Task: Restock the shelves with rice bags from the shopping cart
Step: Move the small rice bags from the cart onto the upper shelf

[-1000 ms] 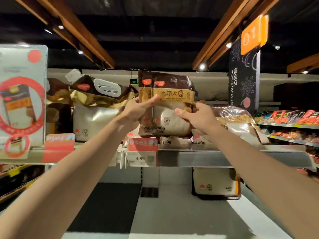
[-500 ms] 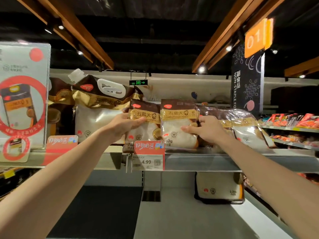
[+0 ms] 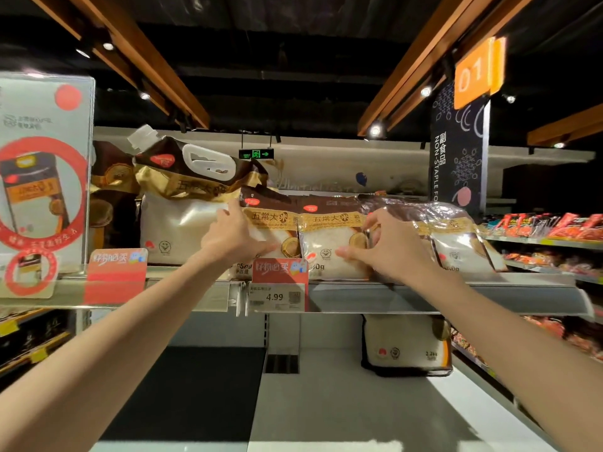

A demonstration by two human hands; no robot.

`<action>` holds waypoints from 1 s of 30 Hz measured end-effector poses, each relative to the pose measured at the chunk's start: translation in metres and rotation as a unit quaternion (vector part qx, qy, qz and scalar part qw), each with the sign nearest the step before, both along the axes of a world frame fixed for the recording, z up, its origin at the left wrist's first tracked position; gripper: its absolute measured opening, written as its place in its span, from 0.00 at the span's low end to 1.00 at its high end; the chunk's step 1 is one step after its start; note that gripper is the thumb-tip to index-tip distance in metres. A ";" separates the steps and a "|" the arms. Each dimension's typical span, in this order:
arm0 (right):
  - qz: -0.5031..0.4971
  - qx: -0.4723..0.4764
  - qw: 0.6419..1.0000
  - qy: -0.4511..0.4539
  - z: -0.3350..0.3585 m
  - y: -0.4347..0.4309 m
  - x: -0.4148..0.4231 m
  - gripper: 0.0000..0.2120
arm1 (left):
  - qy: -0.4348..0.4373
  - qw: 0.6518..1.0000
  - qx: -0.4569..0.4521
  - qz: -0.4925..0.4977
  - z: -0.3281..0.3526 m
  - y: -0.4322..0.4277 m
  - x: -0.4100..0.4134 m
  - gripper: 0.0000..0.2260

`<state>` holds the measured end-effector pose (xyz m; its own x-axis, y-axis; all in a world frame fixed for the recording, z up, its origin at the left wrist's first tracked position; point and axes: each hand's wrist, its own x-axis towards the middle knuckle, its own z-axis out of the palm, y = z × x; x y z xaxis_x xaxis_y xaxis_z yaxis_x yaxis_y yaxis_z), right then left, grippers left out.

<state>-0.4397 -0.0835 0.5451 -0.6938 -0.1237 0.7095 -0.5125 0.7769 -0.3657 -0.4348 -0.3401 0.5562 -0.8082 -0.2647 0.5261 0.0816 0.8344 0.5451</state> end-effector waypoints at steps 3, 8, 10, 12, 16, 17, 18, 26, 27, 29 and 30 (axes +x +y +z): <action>0.069 -0.007 0.997 -0.041 -0.005 0.004 0.005 0.20 | -0.022 0.990 0.105 -0.094 0.000 0.004 0.001 0.37; 0.053 -0.070 0.996 -0.019 -0.010 0.011 0.005 0.13 | -0.048 0.937 0.286 -0.193 -0.002 -0.001 -0.005 0.37; 0.046 -0.086 0.994 -0.045 -0.012 0.010 0.002 0.13 | -0.065 0.966 0.204 -0.146 0.000 -0.005 -0.010 0.39; 0.037 -0.086 0.994 -0.048 -0.012 0.009 0.003 0.12 | -0.074 0.994 0.069 -0.048 0.004 -0.006 -0.009 0.38; 0.054 -0.100 0.992 -0.046 -0.022 0.012 0.017 0.13 | 0.114 0.989 0.090 0.002 -0.009 -0.008 -0.001 0.23; 0.068 -0.133 0.988 -0.044 -0.028 0.013 0.023 0.13 | 0.197 0.973 0.117 -0.014 -0.017 -0.002 0.005 0.19; 0.087 -0.179 0.979 -0.040 -0.036 0.015 0.029 0.13 | 0.266 0.955 0.126 -0.036 -0.028 0.011 0.016 0.14; 0.137 -0.296 0.922 -0.207 -0.113 0.011 0.064 0.08 | 0.098 0.960 0.088 -0.246 -0.145 0.081 0.076 0.05; 0.130 -0.279 0.922 -0.235 -0.127 0.015 0.067 0.08 | 0.034 0.964 0.075 -0.251 -0.163 0.081 0.076 0.06; 0.114 -0.263 0.919 -0.269 -0.151 0.027 0.067 0.05 | -0.030 0.971 0.061 -0.228 -0.191 0.078 0.076 0.07; 0.103 -0.262 0.917 -0.282 -0.164 0.034 0.068 0.04 | -0.046 0.976 0.060 -0.204 -0.204 0.078 0.076 0.08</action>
<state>-0.3712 -0.0498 0.3811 -0.9689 -0.0375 0.2447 -0.2432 0.3278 -0.9129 -0.3589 -0.2625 0.3519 -0.9020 0.0333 0.4305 0.3389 0.6723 0.6581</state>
